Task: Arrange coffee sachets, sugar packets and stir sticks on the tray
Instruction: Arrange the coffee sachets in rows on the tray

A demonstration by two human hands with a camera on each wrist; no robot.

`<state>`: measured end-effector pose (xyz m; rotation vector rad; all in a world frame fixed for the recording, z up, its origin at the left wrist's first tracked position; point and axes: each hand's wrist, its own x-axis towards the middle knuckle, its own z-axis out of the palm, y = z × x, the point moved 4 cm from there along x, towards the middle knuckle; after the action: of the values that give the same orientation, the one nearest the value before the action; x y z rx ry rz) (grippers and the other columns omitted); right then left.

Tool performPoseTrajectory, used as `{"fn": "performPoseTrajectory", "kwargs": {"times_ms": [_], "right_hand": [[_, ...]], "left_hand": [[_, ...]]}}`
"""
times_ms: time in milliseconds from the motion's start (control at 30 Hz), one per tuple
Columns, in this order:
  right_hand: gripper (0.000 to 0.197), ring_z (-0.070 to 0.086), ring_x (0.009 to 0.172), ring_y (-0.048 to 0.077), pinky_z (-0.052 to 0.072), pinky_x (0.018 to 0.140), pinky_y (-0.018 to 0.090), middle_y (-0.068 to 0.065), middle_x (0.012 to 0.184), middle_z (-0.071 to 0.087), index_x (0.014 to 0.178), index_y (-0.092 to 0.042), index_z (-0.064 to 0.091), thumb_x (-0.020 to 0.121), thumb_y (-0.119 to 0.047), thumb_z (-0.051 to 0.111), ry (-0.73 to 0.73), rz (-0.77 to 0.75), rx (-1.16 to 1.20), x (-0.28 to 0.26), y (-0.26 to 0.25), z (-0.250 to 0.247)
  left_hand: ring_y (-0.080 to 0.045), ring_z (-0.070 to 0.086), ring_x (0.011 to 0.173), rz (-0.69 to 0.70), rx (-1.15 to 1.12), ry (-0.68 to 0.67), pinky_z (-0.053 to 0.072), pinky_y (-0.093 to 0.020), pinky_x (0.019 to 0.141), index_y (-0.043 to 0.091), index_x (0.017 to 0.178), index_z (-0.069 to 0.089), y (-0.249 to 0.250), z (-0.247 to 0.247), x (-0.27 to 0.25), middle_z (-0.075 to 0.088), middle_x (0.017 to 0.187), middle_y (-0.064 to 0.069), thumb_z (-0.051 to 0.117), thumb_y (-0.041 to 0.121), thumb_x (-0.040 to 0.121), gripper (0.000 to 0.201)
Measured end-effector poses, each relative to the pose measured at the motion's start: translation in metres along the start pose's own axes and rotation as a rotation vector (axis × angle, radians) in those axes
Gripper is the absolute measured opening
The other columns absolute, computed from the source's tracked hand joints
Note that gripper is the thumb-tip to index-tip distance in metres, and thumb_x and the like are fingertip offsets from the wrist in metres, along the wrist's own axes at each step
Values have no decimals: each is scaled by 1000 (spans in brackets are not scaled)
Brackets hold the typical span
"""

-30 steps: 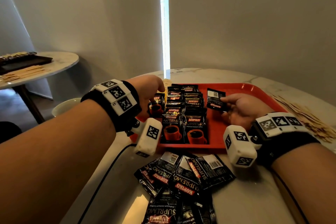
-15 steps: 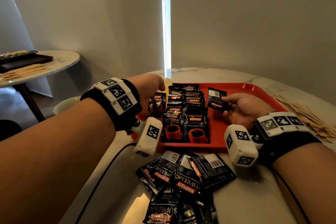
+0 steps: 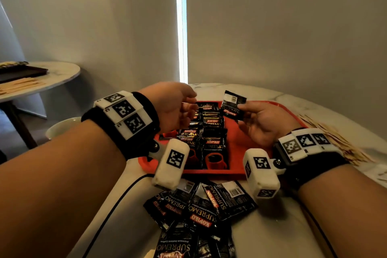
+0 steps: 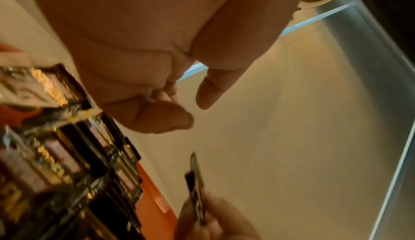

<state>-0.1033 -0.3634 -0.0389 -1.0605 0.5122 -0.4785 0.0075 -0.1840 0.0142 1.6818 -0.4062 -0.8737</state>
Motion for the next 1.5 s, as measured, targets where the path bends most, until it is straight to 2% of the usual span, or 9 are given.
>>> {"fn": "performPoseTrajectory", "kwargs": {"times_ms": [100,233,333,433,533,700,967,1300,1500], "right_hand": [[21,73,76,23,56,55,29,10,92,75,101,-10,64,87,5,61,-76,-200,15,-5,-11,11],[18,72,83,19,53,69,31,6,86,74,83,-9,68,70,3,70,-120,-353,-21,-14,-18,23],[16,72,80,19,51,66,31,6,81,74,68,-14,72,59,0,72,-172,-381,-119,-20,-13,31],[24,69,88,34,54,69,38,20,91,72,77,-7,74,72,13,61,-262,-359,-110,-22,-10,35],[21,66,86,31,49,64,36,20,98,68,95,-6,70,78,-5,57,-322,-321,-65,-27,-13,35],[26,71,71,24,42,47,26,12,90,72,101,-11,61,79,0,68,-291,-336,-104,-33,-14,42],[32,70,68,24,39,44,24,8,77,69,114,-7,62,86,9,61,-245,-337,-181,-36,-14,43],[18,73,81,31,47,45,25,19,95,74,103,-4,64,88,7,62,-196,-324,-131,-28,-11,41],[11,67,65,18,49,51,25,2,70,70,99,-14,64,95,-5,58,9,-252,-57,-10,-11,10]], "left_hand": [[-10,54,49,0,-39,-52,44,-17,43,11,89,56,-1,8,-1,59,62,-1,47,28,102,24],[-12,59,50,2,-84,-108,46,-17,43,8,89,60,4,16,-4,61,66,-4,50,40,102,36],[-10,53,49,34,-116,-123,48,-18,42,9,84,56,7,21,-6,53,56,-1,55,29,101,26],[-7,44,44,77,-126,-87,46,-17,41,8,85,56,7,18,-1,46,54,1,58,11,98,14],[-7,48,47,95,-116,-71,45,-16,41,9,96,60,8,16,-2,56,63,-1,60,13,97,3],[-12,54,67,125,-135,-45,45,-18,42,4,128,63,11,10,-2,59,100,-8,66,19,93,38],[-5,34,52,106,-71,-1,28,-14,35,13,105,63,16,9,-4,48,67,4,67,28,94,20],[-9,58,53,181,-101,21,44,-15,40,6,117,60,14,6,-4,61,83,-7,59,11,99,19],[-14,61,59,142,-11,196,42,-17,37,16,96,56,17,-45,9,67,84,-5,53,13,103,8]]}}
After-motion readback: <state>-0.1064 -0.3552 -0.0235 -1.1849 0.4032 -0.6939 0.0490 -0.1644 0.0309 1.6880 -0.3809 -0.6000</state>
